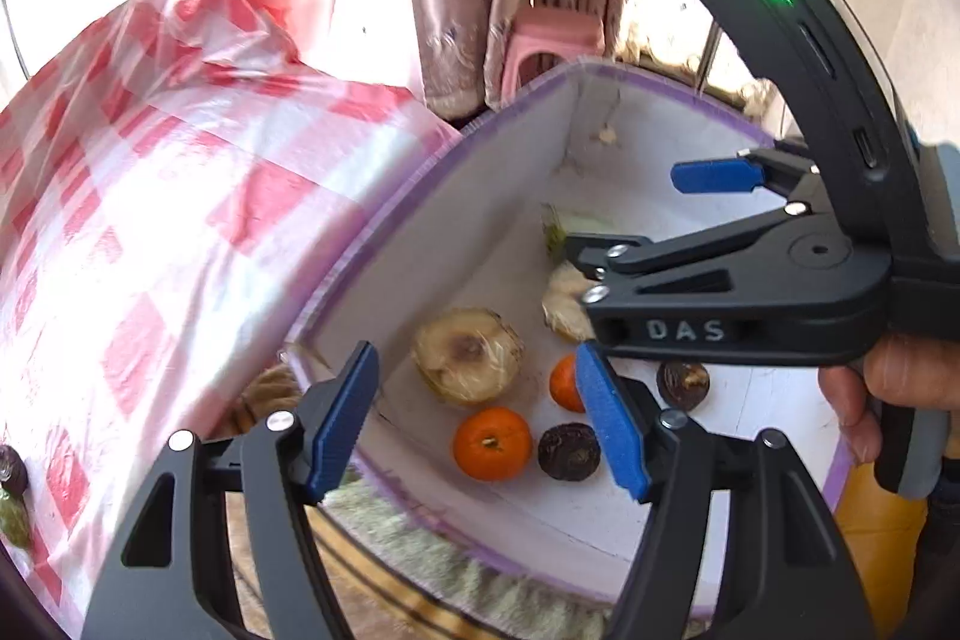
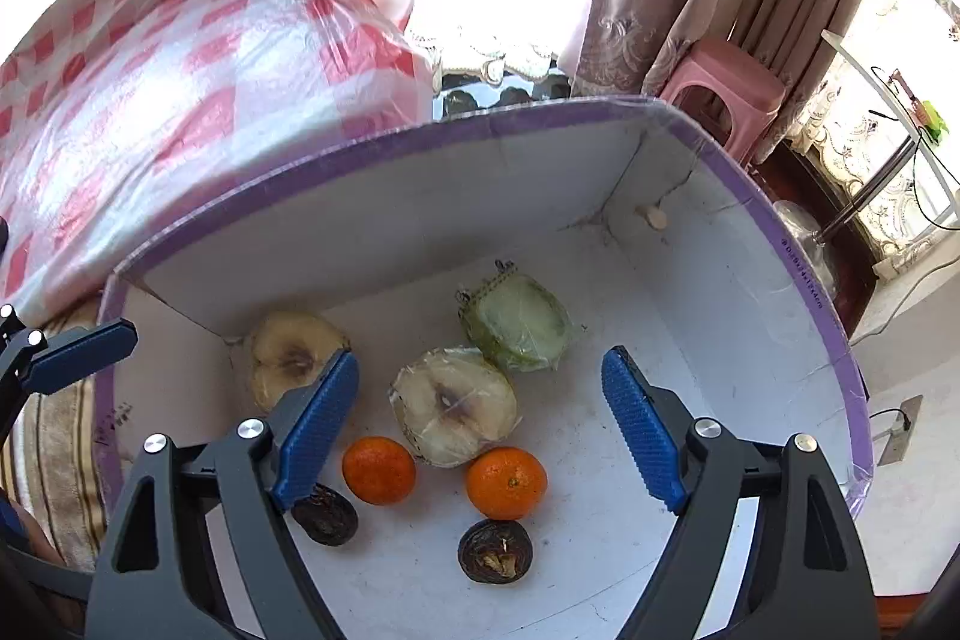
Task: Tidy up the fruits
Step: 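Move both open tools back over the cabbage and dark fruit on the cloth, then grasp the wrapped cabbage with the left tool while the right tool grasps the dark fruit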
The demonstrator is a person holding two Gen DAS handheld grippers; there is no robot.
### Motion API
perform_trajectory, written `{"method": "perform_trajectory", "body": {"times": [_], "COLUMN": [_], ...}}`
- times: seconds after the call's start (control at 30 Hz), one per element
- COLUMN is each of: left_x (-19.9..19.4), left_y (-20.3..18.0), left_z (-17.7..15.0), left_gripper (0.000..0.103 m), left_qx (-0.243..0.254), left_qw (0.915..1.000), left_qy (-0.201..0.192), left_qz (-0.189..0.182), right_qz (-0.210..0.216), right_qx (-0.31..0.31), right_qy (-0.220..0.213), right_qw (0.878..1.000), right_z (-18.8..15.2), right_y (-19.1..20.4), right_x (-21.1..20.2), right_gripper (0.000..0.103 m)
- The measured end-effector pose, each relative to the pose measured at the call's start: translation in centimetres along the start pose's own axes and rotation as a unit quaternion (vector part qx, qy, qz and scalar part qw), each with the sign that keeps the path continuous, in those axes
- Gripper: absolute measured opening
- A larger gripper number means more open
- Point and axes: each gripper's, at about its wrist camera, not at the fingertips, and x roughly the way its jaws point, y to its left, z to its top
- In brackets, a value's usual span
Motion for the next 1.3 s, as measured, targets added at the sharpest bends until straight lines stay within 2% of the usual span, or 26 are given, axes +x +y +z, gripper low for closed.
{"method": "perform_trajectory", "body": {"times": [0.17,0.27,0.37,0.57,0.7,0.87,1.1,1.3], "left_x": [-3.1,-5.5,-7.2,-10.9,-13.2,-14.3,-13.3,-11.6], "left_y": [2.7,5.9,9.4,17.4,22.1,26.8,29.5,30.6], "left_z": [0.5,-0.1,-1.3,-5.4,-8.4,-11.7,-13.6,-14.2], "left_gripper": [0.068,0.07,0.072,0.072,0.072,0.072,0.072,0.071], "left_qx": [-0.047,-0.078,-0.116,-0.203,-0.25,-0.3,-0.304,-0.308], "left_qw": [0.9977,0.9937,0.9884,0.9693,0.952,0.9337,0.9357,0.9371], "left_qy": [-0.045,-0.065,-0.073,-0.089,-0.101,-0.096,-0.066,-0.039], "left_qz": [0.022,0.047,0.066,0.106,0.146,0.17,0.166,0.16], "right_qz": [0.027,0.04,0.073,0.122,0.151,0.172,0.202,0.231], "right_qx": [0.012,0.003,-0.011,-0.06,-0.08,-0.114,-0.154,-0.165], "right_qy": [-0.05,-0.069,-0.09,-0.114,-0.113,-0.109,-0.091,-0.077], "right_qw": [0.998,0.997,0.993,0.984,0.979,0.972,0.963,0.956], "right_z": [0.8,1.4,1.9,2.0,2.6,3.2,3.8,4.6], "right_y": [1.1,2.9,5.6,13.4,17.6,22.4,28.5,31.6], "right_x": [-2.7,-3.8,-4.8,-6.4,-6.5,-6.3,-4.9,-3.7], "right_gripper": [0.08,0.08,0.08,0.081,0.081,0.081,0.081,0.081]}}
